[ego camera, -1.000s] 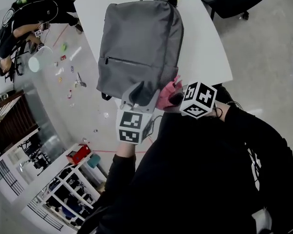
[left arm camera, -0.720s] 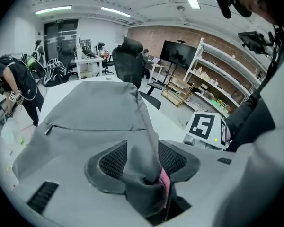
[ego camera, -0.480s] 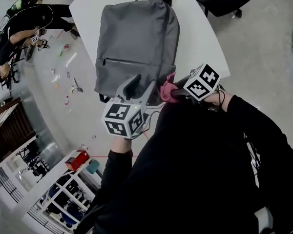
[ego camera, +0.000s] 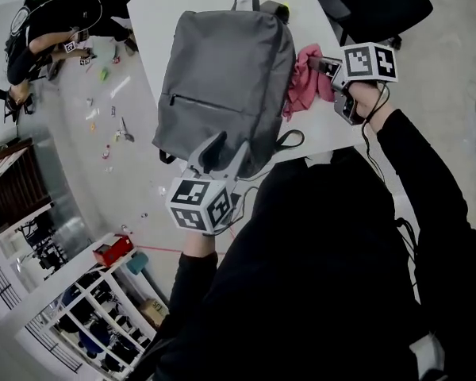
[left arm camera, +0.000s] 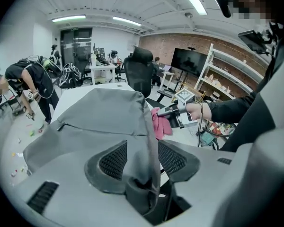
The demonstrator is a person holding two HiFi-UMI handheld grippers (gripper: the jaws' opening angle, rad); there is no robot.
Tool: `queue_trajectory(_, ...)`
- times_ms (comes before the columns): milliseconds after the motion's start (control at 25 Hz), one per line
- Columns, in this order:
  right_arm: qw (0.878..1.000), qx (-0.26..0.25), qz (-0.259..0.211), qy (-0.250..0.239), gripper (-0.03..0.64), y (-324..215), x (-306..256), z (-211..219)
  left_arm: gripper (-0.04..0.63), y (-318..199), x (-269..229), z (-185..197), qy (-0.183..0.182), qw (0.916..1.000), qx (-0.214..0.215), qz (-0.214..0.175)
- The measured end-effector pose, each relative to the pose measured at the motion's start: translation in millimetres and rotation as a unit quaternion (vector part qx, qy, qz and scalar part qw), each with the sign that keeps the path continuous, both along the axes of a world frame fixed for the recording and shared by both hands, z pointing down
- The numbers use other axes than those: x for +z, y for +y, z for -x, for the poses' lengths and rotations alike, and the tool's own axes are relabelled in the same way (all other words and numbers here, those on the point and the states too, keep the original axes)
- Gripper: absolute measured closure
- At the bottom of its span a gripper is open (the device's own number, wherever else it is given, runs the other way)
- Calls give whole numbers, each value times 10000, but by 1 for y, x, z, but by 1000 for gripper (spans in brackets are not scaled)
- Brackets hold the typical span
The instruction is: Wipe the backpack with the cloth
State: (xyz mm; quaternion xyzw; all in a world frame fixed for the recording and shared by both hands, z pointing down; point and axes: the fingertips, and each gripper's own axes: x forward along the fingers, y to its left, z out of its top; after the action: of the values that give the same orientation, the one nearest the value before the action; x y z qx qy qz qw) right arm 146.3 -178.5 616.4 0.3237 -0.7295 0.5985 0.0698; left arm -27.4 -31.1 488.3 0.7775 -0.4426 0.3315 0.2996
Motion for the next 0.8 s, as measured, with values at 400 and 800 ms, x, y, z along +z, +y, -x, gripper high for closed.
queue_trajectory(400,9869,-1481,553,-326,555,114,10,78,376,-5,4,-8,-7,9999,141,24)
queue_trajectory(800,9956,-769,539,1,555,51,17,50,376,-4,2,-14,16,9993,365,-42)
